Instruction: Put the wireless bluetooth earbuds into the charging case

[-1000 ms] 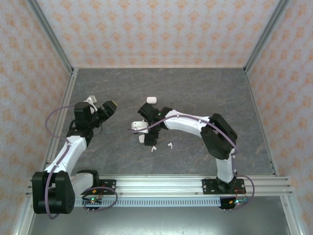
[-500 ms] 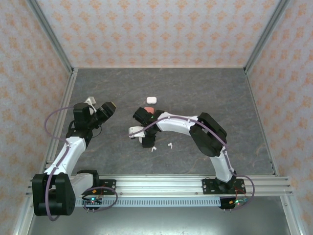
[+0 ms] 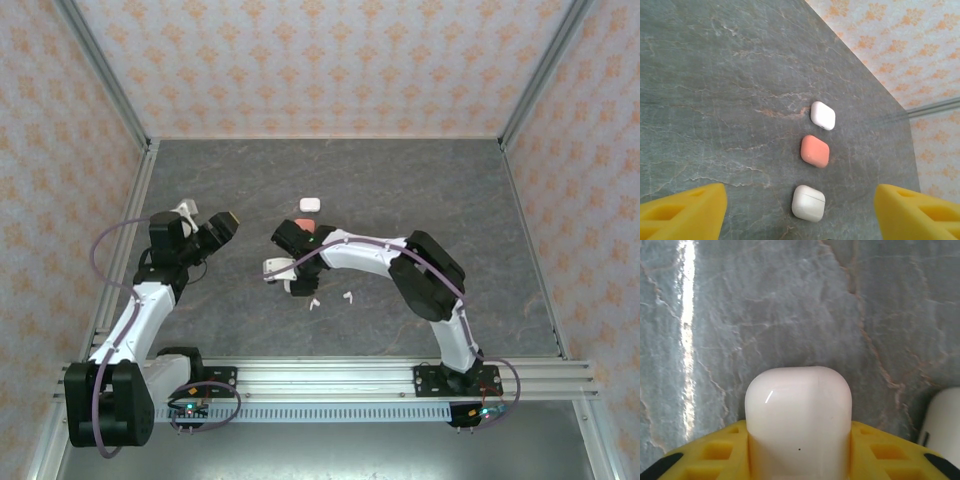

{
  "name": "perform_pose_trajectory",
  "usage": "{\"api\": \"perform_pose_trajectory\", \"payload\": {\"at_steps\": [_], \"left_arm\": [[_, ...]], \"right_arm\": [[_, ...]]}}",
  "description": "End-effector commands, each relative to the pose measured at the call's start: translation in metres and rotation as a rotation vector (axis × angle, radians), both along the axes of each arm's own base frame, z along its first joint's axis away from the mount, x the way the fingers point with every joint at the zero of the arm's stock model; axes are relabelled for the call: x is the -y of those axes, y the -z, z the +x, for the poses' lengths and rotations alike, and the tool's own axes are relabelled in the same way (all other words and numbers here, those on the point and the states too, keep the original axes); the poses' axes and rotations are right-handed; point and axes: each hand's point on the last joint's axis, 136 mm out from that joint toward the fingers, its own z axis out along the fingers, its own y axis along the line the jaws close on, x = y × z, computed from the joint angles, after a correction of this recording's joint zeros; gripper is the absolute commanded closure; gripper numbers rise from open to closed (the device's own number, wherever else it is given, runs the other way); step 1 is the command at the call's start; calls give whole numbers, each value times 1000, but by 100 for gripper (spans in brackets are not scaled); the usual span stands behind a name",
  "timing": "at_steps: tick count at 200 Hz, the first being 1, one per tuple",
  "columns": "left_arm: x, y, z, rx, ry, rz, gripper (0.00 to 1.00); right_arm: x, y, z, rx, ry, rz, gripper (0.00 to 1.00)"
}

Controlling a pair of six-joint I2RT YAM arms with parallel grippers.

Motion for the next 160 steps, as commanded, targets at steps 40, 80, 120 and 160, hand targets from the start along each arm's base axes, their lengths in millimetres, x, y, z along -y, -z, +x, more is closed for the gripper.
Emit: {"api": "perform_pose_trajectory", "payload": {"at_steps": [40, 80, 120, 160], "left_arm": [[41, -75, -10, 220, 255, -111, 24], [78, -110, -28, 292, 461, -136, 23], [122, -128, -42, 320, 651, -138, 23], [145, -127, -43, 304, 732, -145, 24]], "right_arm": [[10, -120, 32, 195, 148, 325, 60], [27, -183, 38, 368, 186, 489, 60], [32, -222, 34, 440, 174, 577, 60], [32, -236, 28, 442, 164, 625, 60]]}}
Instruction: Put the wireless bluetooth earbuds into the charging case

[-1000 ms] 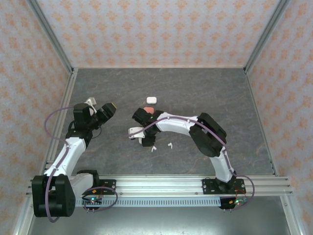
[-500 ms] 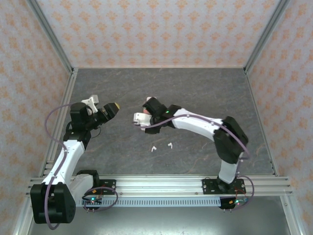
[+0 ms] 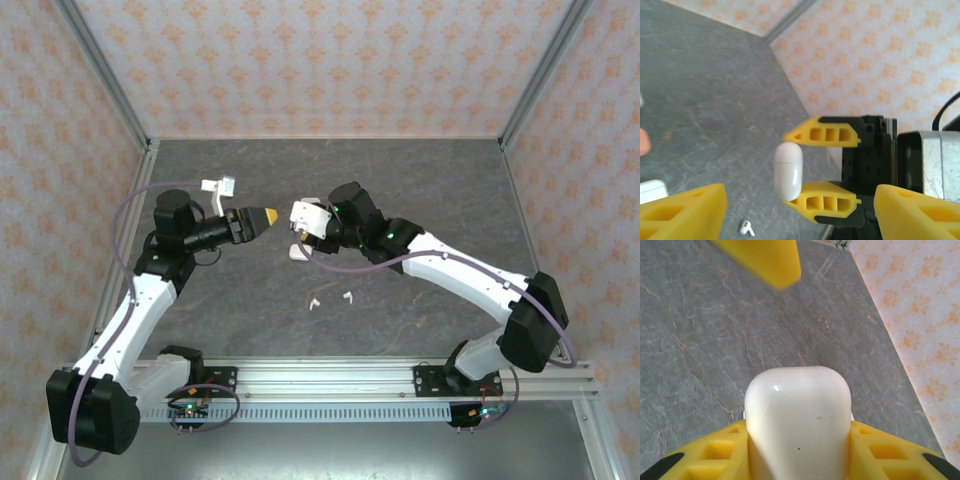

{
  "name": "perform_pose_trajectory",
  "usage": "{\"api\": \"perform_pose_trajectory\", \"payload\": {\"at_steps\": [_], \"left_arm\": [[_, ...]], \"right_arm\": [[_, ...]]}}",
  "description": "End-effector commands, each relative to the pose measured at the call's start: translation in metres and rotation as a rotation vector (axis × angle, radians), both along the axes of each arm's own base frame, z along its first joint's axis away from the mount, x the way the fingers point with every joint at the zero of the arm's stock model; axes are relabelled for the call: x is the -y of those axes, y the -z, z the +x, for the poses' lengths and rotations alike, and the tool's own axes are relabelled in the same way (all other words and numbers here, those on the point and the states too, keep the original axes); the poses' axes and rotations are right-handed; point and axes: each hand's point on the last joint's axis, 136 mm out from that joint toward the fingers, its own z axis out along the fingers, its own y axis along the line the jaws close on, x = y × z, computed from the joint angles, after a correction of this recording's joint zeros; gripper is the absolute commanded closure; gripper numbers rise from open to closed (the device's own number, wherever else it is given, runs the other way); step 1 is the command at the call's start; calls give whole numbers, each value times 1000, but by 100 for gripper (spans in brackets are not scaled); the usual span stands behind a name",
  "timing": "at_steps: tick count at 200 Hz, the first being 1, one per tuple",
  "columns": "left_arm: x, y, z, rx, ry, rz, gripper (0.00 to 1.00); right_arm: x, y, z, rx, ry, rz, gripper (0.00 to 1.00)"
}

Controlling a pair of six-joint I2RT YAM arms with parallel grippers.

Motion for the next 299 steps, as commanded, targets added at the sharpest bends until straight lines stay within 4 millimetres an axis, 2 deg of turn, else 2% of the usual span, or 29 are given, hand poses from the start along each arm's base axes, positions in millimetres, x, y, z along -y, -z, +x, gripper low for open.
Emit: {"api": "perform_pose_trajectory", "payload": {"at_steps": [1, 84, 231, 257, 280, 299], "left_arm": [[11, -10, -3, 36, 67, 1, 24], [38, -2, -6, 35, 164, 27, 33], [50, 10, -6, 13, 201, 57, 65], [50, 10, -4, 18, 194, 61, 69], [49, 7, -3, 34, 183, 63, 72], [48, 4, -4, 58, 176, 66, 74]], "right_arm": [[0, -21, -4, 32, -7, 67, 60], [-1, -23, -10, 11, -27, 91, 60], [-3, -20, -14, -40, -31, 105, 59], [-1, -19, -17, -57, -30, 96, 57], [3, -20, -19, -70, -23, 89, 49], [9, -29, -19, -82, -11, 141, 44]]}}
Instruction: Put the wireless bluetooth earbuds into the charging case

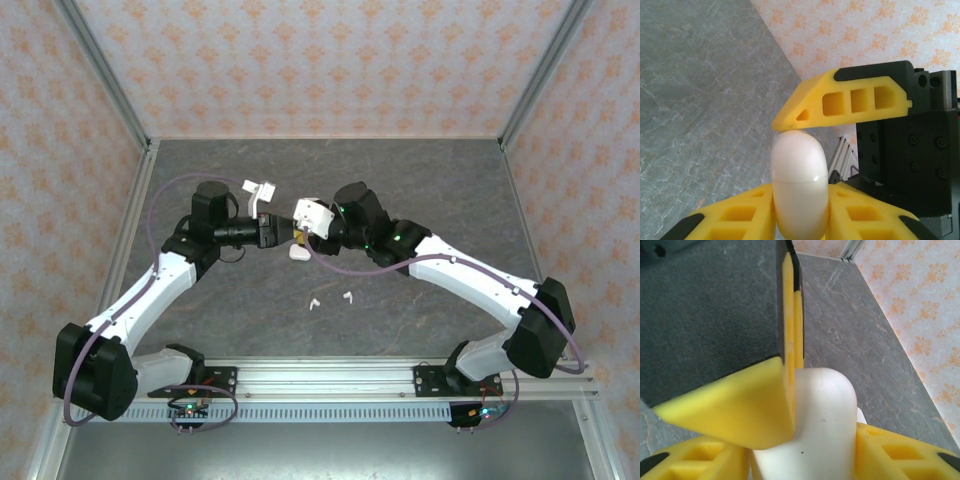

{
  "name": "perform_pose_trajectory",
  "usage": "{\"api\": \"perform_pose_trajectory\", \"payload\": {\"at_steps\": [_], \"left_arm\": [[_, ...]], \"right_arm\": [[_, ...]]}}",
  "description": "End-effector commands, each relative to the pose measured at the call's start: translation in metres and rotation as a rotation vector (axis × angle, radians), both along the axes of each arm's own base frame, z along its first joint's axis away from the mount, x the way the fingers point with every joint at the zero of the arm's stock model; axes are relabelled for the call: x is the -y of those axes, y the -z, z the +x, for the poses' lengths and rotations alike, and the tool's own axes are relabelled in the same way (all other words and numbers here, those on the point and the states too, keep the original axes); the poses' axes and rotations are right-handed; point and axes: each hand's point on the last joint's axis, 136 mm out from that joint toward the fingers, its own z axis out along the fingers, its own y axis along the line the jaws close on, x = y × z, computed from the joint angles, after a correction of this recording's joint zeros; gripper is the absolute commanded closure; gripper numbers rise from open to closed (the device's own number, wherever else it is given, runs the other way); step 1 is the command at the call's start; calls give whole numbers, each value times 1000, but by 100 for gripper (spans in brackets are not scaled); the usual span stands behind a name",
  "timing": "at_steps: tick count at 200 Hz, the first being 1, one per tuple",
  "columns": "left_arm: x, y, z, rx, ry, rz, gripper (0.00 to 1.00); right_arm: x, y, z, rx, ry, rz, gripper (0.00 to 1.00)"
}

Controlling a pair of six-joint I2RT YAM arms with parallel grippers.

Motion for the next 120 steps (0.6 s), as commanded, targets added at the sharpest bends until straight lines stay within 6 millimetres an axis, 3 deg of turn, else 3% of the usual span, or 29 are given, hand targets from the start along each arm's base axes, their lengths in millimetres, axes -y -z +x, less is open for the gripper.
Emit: {"api": "perform_pose_trajectory", "payload": {"at_steps": [1, 59, 63, 91, 120], "left_arm": [[2, -21, 1, 95, 1, -5, 74], [-2, -38, -5, 277, -29, -3, 84], [-2, -39, -6, 296, -29, -5, 84], [3, -50, -20, 434, 0, 8, 87], [10, -54, -32, 533, 34, 35, 94]], "right_arm": [[10, -23, -7, -14, 3, 77, 44], [41, -53, -14, -111, 5, 333, 15], [46, -63, -17, -105, 4, 373, 14], [61, -79, -12, -168, 30, 539, 11], [58, -86, -16, -207, 2, 614, 11]]}}
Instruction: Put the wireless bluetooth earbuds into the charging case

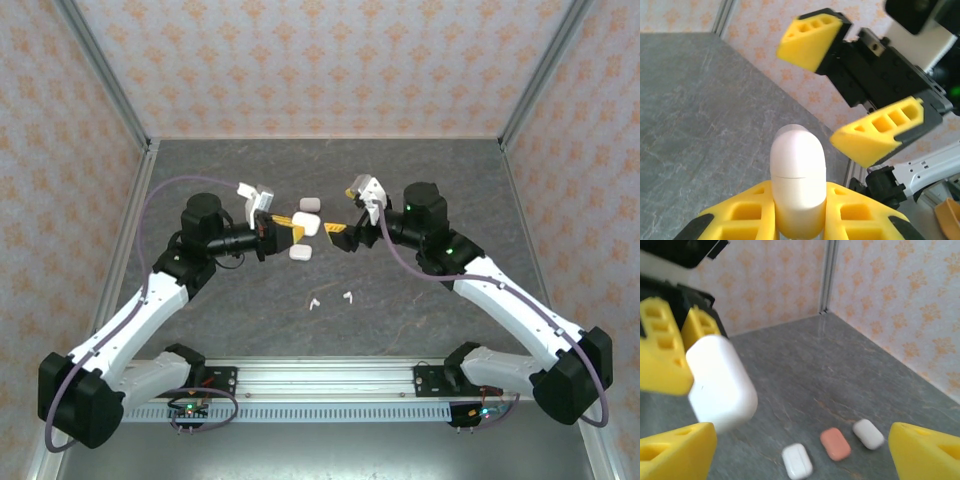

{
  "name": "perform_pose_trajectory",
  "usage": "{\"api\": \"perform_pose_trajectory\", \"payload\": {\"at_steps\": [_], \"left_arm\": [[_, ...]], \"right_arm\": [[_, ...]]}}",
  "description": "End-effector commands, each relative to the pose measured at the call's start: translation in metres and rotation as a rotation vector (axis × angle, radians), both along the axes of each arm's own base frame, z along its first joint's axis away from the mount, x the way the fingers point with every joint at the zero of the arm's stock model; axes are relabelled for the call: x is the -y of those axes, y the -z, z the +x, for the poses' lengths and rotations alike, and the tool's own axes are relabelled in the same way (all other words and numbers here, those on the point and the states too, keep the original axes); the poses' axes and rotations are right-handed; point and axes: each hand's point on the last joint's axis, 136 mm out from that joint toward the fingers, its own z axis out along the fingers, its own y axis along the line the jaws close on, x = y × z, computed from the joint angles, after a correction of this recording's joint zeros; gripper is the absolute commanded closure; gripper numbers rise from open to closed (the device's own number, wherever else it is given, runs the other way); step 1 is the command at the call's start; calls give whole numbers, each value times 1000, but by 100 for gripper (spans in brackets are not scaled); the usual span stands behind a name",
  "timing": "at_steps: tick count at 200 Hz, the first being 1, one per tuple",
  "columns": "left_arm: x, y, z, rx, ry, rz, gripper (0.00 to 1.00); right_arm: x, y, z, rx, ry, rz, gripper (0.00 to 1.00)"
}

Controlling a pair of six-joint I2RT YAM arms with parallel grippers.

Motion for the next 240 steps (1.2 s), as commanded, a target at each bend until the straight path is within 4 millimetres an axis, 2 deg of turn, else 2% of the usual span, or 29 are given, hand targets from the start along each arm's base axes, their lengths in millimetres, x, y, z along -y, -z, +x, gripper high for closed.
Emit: {"api": "perform_pose_trajectory", "payload": {"at_steps": [1, 72, 129, 163, 168, 195, 240], "left_arm": [[3, -16, -5, 183, 10, 16, 94], [12, -17, -16, 230, 69, 30, 95], [13, -21, -16, 239, 64, 28, 96], [13, -21, -15, 238, 62, 35, 97], [13, -21, -15, 236, 62, 36, 97], [13, -20, -14, 232, 61, 38, 97], [13, -18, -13, 232, 55, 48, 97]], "right_arm": [[-10, -30, -13, -9, -81, 156, 11], [-8, -26, -3, -13, -33, 131, 11], [-8, -12, 11, -58, 17, 85, 11], [-6, -16, 17, -61, 50, 87, 12], [-8, -8, 22, -81, 57, 70, 12], [-7, -5, 31, -105, 84, 51, 12], [-10, -4, 35, -135, 75, 45, 12]]}}
